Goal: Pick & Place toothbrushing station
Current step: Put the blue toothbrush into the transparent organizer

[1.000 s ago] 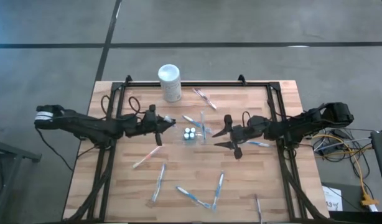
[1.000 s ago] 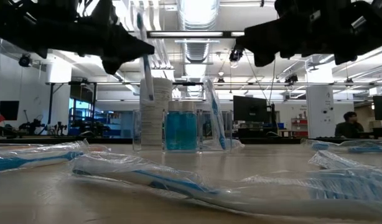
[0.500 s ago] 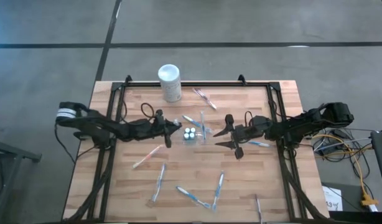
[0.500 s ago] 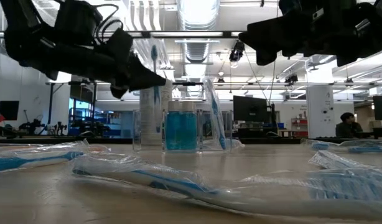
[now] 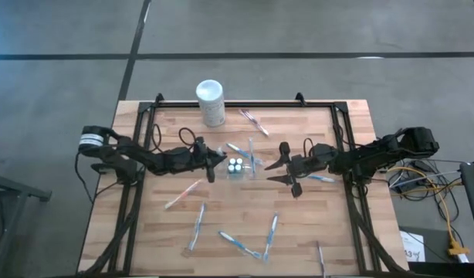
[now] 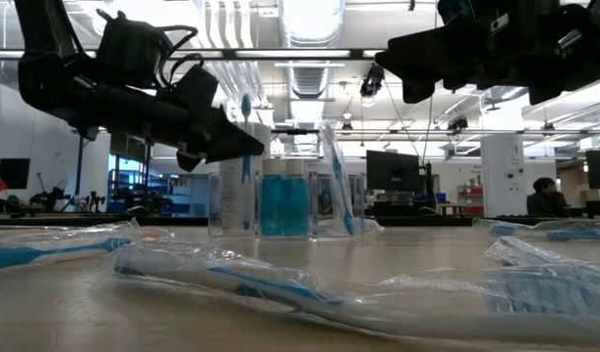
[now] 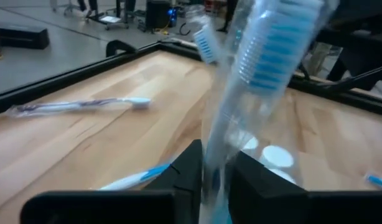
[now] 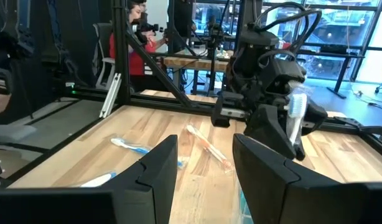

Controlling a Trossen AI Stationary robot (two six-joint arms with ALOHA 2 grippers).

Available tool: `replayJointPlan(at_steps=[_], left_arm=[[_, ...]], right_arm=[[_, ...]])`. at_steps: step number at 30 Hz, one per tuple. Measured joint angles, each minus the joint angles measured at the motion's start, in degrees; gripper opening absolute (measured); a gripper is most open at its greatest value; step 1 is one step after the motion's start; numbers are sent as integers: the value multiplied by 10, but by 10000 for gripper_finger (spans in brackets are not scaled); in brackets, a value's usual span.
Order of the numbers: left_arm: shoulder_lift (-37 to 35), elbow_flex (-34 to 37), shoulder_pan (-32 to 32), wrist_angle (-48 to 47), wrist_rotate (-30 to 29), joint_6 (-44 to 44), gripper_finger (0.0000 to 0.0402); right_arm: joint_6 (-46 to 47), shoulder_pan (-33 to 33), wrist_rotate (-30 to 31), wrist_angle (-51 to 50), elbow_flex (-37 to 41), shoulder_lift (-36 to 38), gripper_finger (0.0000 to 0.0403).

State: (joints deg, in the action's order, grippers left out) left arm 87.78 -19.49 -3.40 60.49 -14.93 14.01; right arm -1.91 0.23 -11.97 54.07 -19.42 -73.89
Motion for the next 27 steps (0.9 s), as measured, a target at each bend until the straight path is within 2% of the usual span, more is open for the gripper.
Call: replayJointPlan(at_steps=[6, 13, 18, 22, 27], left_arm=[[-30, 0, 0, -3, 25, 1, 96], [-49, 0, -11, -47, 24, 91, 139], [-71, 0, -18, -52, 28, 85, 155], [-132, 0, -22, -92, 36, 59, 161], [-244, 0, -29, -165, 35, 16, 166]], right_arm=[[0, 0, 0, -2, 0, 0, 144], [0, 0, 0, -2, 0, 0, 148], [2, 0, 0, -2, 0, -1, 141], [2, 0, 0, -2, 0, -1, 137], [2, 0, 0, -2, 0, -1, 140]])
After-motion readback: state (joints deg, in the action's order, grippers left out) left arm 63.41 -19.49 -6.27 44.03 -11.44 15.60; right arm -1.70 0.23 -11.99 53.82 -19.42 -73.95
